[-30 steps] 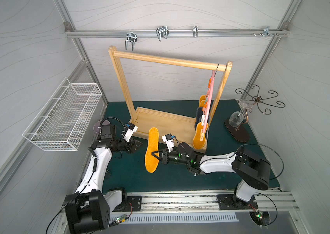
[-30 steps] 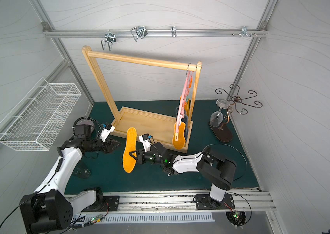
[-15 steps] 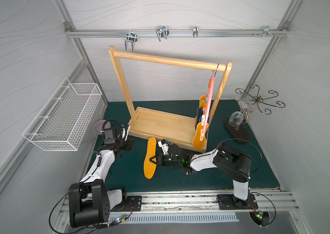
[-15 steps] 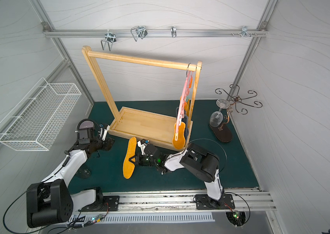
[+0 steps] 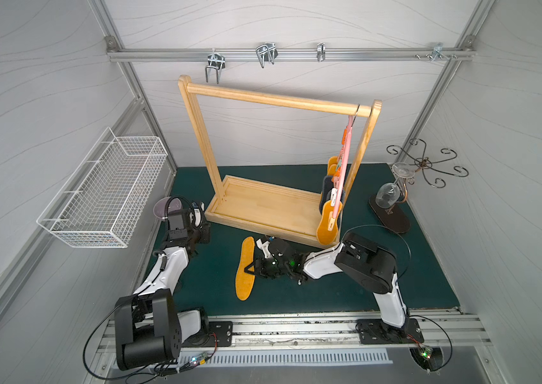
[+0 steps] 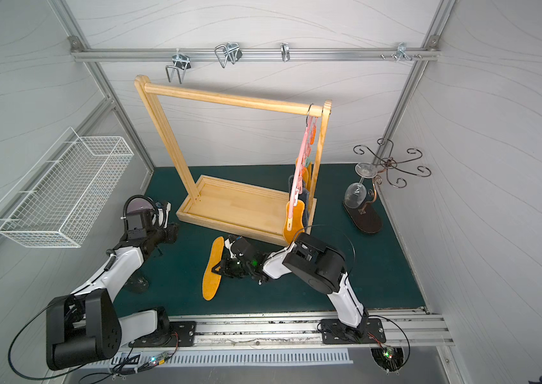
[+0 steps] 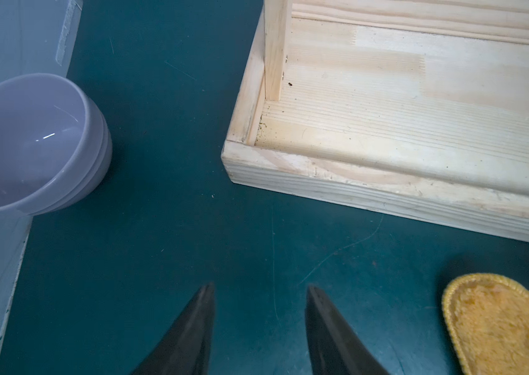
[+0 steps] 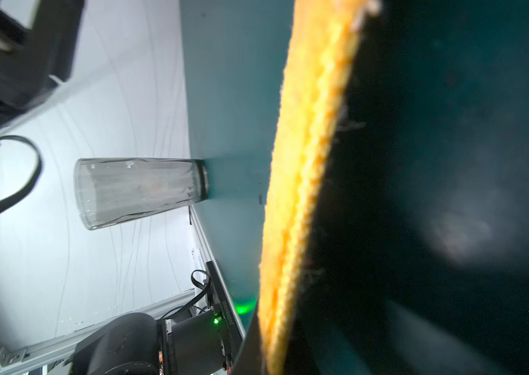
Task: Take the shoe insoles off the hanger
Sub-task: Place the insole at the center of the board.
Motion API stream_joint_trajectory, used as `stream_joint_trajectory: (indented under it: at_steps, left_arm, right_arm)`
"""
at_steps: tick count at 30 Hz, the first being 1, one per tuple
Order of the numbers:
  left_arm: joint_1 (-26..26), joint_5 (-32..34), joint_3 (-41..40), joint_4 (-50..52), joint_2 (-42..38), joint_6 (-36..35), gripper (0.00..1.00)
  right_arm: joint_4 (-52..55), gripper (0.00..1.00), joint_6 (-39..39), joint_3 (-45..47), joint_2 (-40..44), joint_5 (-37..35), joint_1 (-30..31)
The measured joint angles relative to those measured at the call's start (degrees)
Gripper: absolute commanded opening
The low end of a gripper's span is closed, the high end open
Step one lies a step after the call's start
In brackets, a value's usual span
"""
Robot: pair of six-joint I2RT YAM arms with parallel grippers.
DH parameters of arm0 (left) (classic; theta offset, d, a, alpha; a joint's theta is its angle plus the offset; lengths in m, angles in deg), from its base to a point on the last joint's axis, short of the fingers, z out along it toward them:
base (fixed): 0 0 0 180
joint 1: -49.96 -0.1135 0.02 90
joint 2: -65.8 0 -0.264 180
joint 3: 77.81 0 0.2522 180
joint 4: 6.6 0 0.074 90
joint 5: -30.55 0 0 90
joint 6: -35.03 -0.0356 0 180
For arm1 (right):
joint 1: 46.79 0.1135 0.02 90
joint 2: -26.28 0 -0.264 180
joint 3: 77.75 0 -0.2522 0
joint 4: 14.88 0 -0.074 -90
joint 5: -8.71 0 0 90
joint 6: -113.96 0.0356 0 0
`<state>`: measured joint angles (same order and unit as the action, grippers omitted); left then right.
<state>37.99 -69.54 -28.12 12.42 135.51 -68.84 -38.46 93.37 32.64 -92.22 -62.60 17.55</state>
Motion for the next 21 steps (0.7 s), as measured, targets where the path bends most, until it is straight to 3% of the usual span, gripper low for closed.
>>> stream_joint_trajectory:
  at_steps: [4, 8, 11, 21]
  left_arm:
    - [0.00, -0.02, -0.07, -0.04, 0.00, 0.17, 0.51]
    - [-0.02, -0.02, -0.07, 0.00, -0.02, 0.17, 0.50]
    - [-0.02, -0.17, -0.07, 0.09, 0.00, 0.15, 0.50]
    - [-0.04, -0.94, -0.20, 0.28, -0.09, 0.13, 0.50]
  right_arm:
    - [2.27, 0.03, 1.46, -1.36, -1.14, 0.42, -0.24]
    - [4.28, 0.26, 2.56, -1.70, -1.16, 0.46, -0.44]
    - [5.40, 0.37, 2.58, -2.56, -0.59, 0.42, -0.61]
    - [10.14, 0.49, 1.68, -3.06, 1.86, -1.01, -0.61]
